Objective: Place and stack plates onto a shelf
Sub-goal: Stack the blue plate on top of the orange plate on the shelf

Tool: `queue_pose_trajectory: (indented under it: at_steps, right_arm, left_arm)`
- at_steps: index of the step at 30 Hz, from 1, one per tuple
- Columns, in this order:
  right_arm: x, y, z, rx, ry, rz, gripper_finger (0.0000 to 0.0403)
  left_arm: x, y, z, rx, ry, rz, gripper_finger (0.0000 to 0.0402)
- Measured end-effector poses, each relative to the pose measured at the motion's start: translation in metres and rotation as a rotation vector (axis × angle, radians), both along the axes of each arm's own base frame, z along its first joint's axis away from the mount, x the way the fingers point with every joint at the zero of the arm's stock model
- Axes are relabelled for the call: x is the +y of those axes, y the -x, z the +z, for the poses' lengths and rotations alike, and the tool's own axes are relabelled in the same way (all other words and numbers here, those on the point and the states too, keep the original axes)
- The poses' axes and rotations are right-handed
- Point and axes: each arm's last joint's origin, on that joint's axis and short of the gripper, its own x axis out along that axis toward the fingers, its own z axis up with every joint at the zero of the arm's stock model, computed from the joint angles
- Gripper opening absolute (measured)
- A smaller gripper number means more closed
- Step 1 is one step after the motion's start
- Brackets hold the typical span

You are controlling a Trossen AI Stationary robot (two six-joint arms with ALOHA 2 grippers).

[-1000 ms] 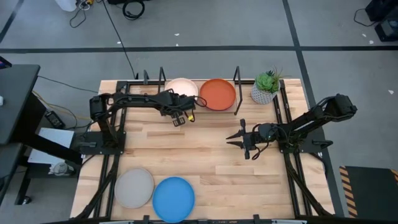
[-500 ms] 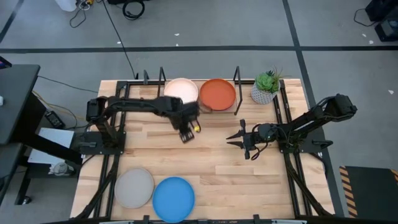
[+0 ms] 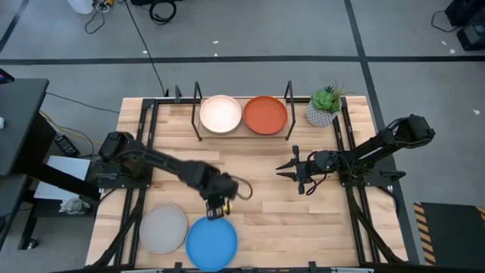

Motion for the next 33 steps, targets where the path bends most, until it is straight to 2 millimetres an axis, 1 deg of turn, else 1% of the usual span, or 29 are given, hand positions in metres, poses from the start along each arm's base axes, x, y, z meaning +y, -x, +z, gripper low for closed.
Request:
queue_pose_trajectory:
  at_steps: [3, 5, 7, 9, 11, 14, 18, 22, 25, 33]
  right_arm:
    - [0.0, 0.0, 0.0, -0.003, 0.0, 0.0, 0.0086]
    - [0.0, 0.0, 0.0, -0.003, 0.002, 0.001, 0.0086]
    - [0.0, 0.0, 0.0, -0.003, 0.003, 0.001, 0.0086]
    - [0.0, 0.0, 0.0, -0.003, 0.004, 0.001, 0.0086]
    - [0.0, 0.0, 0.0, -0.003, 0.004, 0.001, 0.0086]
    - [0.0, 0.0, 0.0, -0.003, 0.004, 0.001, 0.0086]
    - [0.0, 0.0, 0.0, -0.002, 0.004, 0.001, 0.0086]
    - [0.0, 0.0, 0.0, -0.001, 0.005, 0.001, 0.0086]
    - [0.0, 0.0, 0.0, -0.001, 0.005, 0.001, 0.0086]
    - [0.0, 0.0, 0.0, -0.001, 0.005, 0.001, 0.0086]
  left_arm:
    - [-0.015, 0.001, -0.006, -0.014, -0.043, -0.067, 0.0141]
    - [-0.018, -0.003, -0.012, -0.017, -0.05, -0.094, 0.0141]
    - [-0.019, -0.009, -0.023, -0.005, -0.049, -0.088, 0.0141]
    - [-0.018, -0.017, -0.035, 0.007, 0.003, -0.087, 0.0141]
    - [-0.017, -0.025, -0.045, 0.022, 0.09, -0.101, 0.0141]
    - [-0.018, -0.032, -0.059, 0.042, 0.183, -0.137, 0.0141]
    - [-0.021, -0.033, -0.069, 0.066, 0.19, -0.169, 0.0141]
    - [-0.025, -0.032, -0.071, 0.06, 0.178, -0.222, 0.0141]
    - [-0.028, -0.031, -0.072, 0.055, 0.143, -0.23, 0.0141]
    - [-0.029, -0.031, -0.073, 0.023, 0.032, -0.284, 0.0141]
